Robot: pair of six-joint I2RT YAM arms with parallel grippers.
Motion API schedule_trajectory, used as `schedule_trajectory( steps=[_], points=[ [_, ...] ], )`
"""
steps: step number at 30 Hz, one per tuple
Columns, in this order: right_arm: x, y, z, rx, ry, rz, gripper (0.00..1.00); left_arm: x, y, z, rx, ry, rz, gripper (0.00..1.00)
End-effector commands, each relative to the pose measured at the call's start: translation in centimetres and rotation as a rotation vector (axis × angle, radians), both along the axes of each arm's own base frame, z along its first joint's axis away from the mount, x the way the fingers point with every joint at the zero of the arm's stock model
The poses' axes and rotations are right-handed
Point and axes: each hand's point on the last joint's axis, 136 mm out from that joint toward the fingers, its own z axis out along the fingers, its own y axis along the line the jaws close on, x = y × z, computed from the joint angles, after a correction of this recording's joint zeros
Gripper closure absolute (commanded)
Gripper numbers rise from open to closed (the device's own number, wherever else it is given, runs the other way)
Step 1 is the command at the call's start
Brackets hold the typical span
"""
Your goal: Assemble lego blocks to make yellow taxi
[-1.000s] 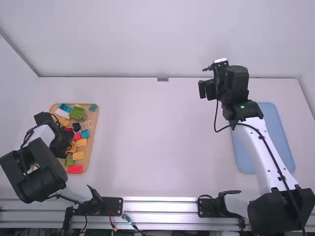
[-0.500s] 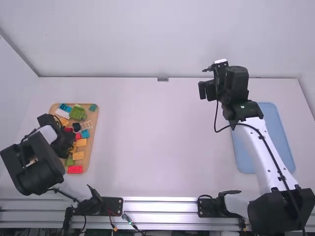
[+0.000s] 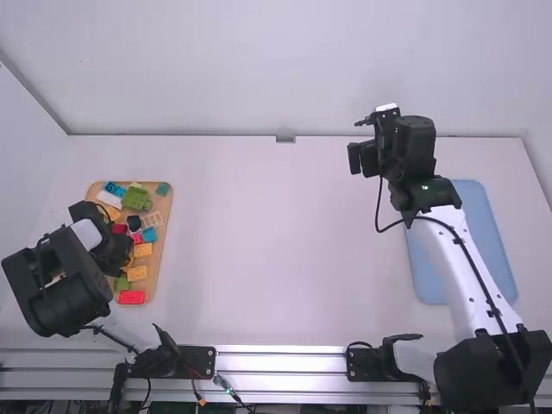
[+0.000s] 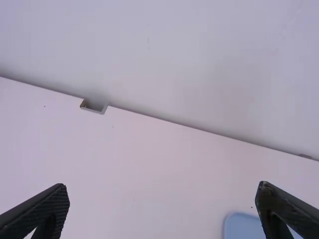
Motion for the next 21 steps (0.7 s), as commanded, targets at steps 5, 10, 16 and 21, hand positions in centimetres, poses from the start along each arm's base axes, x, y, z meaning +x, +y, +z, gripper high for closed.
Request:
schedule_trajectory(
  steps=[5, 10, 16, 21],
  points=[
    [0.4, -0.1, 1.3, 0.007, -0.028, -0.005, 0.01, -0.9, 0.1, -0.5, 0.009, 0.042, 0.007, 0.51],
    [0.4, -0.1, 1.3, 0.007, -0.028, -0.005, 0.01, 1.8, -0.5, 1.1, -0.035, -0.046, -0.126, 0.57],
    [0.4, -0.1, 1.3, 0.007, -0.027, -0.005, 0.01, 3.9, 0.3, 4.8, 0.015, -0.115, -0.152, 0.62],
    [0.4, 0.0, 1.3, 0.009, -0.028, -0.002, 0.01, 5.9, -1.3, 9.0, 0.111, -0.198, -0.313, 0.61]
  ],
)
